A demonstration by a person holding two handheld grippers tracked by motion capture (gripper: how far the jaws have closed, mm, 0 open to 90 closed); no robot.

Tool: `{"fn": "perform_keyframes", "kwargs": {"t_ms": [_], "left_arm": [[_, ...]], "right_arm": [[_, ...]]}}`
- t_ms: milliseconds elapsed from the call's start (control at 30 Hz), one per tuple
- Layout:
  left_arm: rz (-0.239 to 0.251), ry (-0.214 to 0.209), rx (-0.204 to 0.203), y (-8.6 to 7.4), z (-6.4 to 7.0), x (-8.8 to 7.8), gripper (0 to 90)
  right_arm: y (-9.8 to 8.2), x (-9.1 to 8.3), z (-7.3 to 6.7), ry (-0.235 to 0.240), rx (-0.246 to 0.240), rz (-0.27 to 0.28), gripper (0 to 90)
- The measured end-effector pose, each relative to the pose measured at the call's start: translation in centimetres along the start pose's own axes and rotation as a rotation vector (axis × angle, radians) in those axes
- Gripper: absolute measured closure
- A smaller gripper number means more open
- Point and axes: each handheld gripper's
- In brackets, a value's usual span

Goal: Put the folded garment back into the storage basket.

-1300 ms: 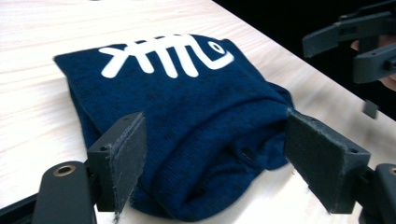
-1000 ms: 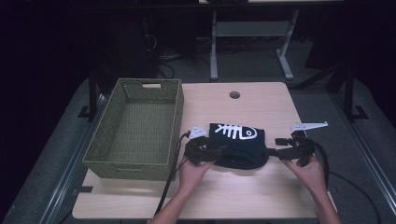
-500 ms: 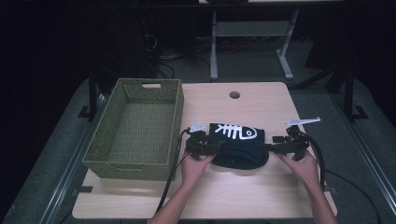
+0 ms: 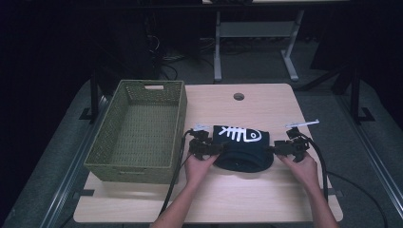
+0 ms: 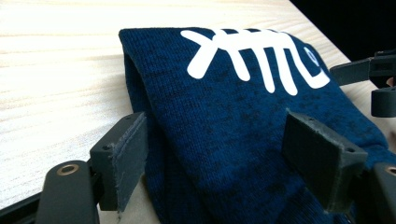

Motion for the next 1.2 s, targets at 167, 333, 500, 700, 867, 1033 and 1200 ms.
{"fn": "perform_keyframes", "kwargs": {"t_ms": [167,333,500,700,867,1033,1200], "left_arm": [[-0.014,-0.003,-0.011,0.0,-0.2,0.3,23.7],[-0.023,-0.008,-0.023,0.0,-0.3,0.8,27.2],[-0.031,-0.013,-0.036,-0.1,-0.4,0.9,31.2],[-0.03,-0.01,-0.048,-0.2,-0.6,0.9,38.4],[-0.029,-0.002,-0.042,-0.3,-0.4,1.0,42.3],[-0.035,0.009,-0.03,-0.4,-0.1,1.1,51.2],[-0.035,-0.002,-0.036,-0.5,-0.2,1.2,55.7]], "right_arm": [[0.0,0.5,0.2,-0.002,0.021,-0.003,21.0],[0.1,1.0,0.2,-0.004,0.025,-0.002,26.5],[0.3,1.2,0.1,-0.008,0.024,-0.004,31.9],[0.3,1.5,-0.4,-0.025,0.004,-0.017,47.4],[0.4,1.7,-0.8,-0.041,-0.006,-0.027,54.3],[0.3,1.9,-1.1,-0.046,-0.002,-0.034,63.1],[0.3,2.0,-1.1,-0.046,-0.004,-0.034,67.8]]}}
Point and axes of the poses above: each handheld gripper's, and its own axes: x roughly forward along the jaws, y roughly out of its top, z roughly to its right, and after that the axes turned 3 degrees about -z, right-handed
